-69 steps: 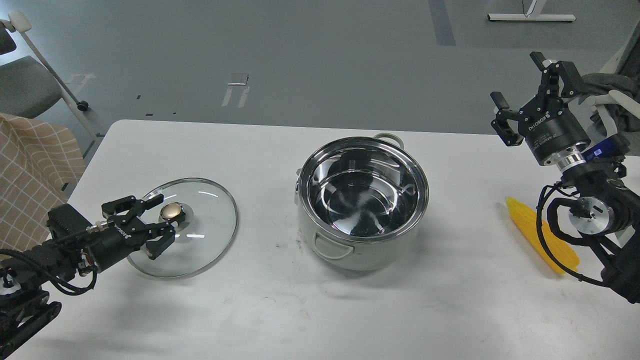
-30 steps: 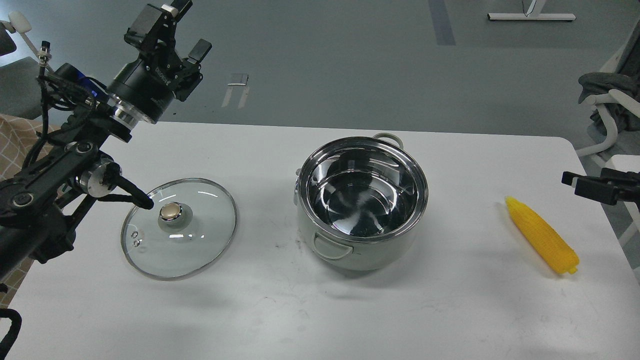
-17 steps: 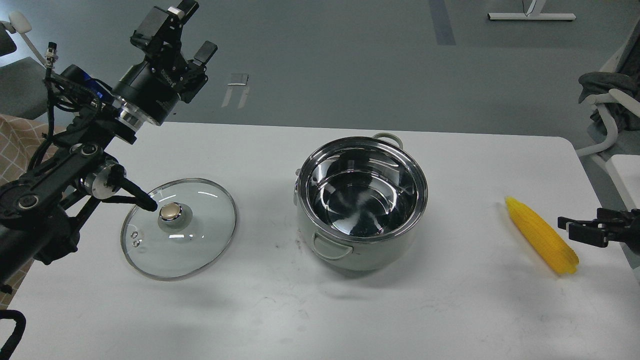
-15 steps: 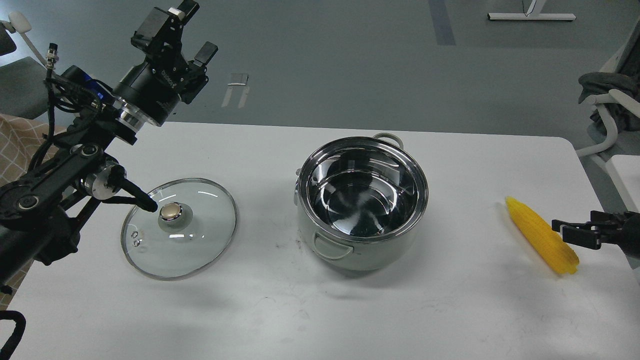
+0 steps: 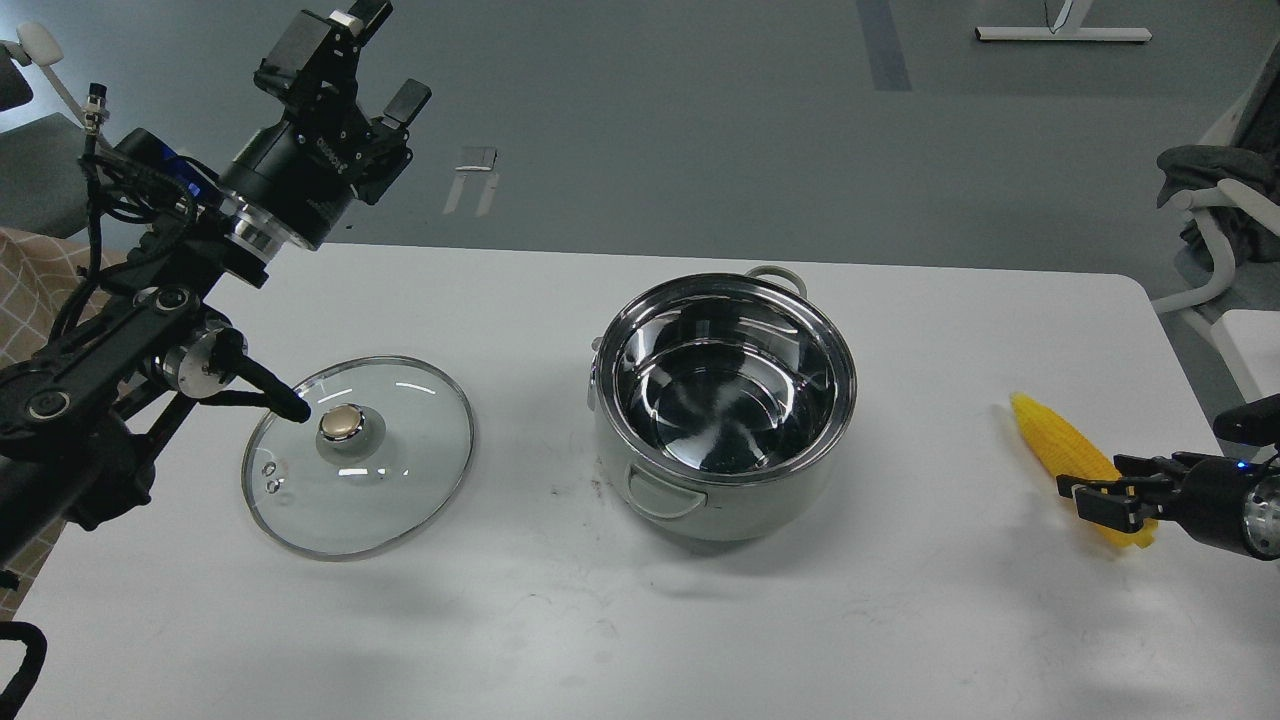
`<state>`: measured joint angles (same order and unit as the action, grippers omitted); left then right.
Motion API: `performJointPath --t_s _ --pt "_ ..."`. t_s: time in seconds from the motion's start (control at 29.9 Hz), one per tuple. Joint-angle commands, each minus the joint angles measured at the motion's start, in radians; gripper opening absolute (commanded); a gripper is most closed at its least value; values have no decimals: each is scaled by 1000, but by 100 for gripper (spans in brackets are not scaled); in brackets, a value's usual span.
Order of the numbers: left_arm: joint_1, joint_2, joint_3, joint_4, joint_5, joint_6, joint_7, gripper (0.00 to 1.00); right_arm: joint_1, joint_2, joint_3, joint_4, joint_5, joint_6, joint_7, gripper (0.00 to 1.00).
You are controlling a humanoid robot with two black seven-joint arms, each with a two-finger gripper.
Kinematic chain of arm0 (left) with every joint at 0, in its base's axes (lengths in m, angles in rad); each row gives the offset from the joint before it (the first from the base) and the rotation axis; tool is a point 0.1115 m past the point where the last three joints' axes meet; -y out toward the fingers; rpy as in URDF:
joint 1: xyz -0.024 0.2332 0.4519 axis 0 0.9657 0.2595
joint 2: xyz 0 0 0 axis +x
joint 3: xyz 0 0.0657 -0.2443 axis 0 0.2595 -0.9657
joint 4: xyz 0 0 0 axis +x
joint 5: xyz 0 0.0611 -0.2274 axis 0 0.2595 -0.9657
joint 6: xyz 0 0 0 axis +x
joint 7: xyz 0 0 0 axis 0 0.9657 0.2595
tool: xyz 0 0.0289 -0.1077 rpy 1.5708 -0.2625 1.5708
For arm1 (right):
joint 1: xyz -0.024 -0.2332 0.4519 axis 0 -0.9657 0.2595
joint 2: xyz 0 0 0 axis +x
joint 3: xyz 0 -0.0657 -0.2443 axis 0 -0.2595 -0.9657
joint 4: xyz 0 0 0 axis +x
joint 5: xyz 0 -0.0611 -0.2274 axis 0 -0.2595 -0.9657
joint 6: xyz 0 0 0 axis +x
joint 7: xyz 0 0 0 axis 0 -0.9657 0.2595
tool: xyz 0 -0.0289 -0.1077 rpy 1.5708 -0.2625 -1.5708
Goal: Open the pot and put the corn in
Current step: 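Lower the right gripper and grasp the yellow corn cob, then lift the corn cob and carry it over the pot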
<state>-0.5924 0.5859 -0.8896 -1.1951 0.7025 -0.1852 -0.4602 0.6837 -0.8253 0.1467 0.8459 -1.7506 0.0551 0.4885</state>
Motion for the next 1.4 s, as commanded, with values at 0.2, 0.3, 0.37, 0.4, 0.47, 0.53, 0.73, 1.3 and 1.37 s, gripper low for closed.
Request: performJointPath --t_s 0.2,0.3,0.37,0.4,0.47,0.53,0.73,1.3,1.37 --pt "0 -6 -2 -4 0 0 0 97 42 -67 8 59 -6 -24 0 0" --pt "0 -6 -2 -9 0 1 2 97 149 -142 4 150 8 -12 0 0" --pt "0 -8 -2 -12 0 1 3 97 227 -181 2 189 16 2 0 0" --pt "0 -8 -2 -12 2 1 6 97 285 -190 -1 202 28 27 0 0" --pt "0 -9 -2 -12 2 1 12 97 341 -192 -4 211 36 54 0 0" --pt "0 -9 -2 -14 2 1 14 97 442 -167 -28 219 39 86 0 0" --pt "-3 -3 -2 -15 0 1 23 97 719 -20 -266 211 118 97 0 0" --pt "-1 -6 -2 -15 14 4 51 97 869 345 -559 343 125 97 0 0" --pt "-1 -9 -3 -15 14 6 52 97 863 376 -561 337 126 97 0 0"
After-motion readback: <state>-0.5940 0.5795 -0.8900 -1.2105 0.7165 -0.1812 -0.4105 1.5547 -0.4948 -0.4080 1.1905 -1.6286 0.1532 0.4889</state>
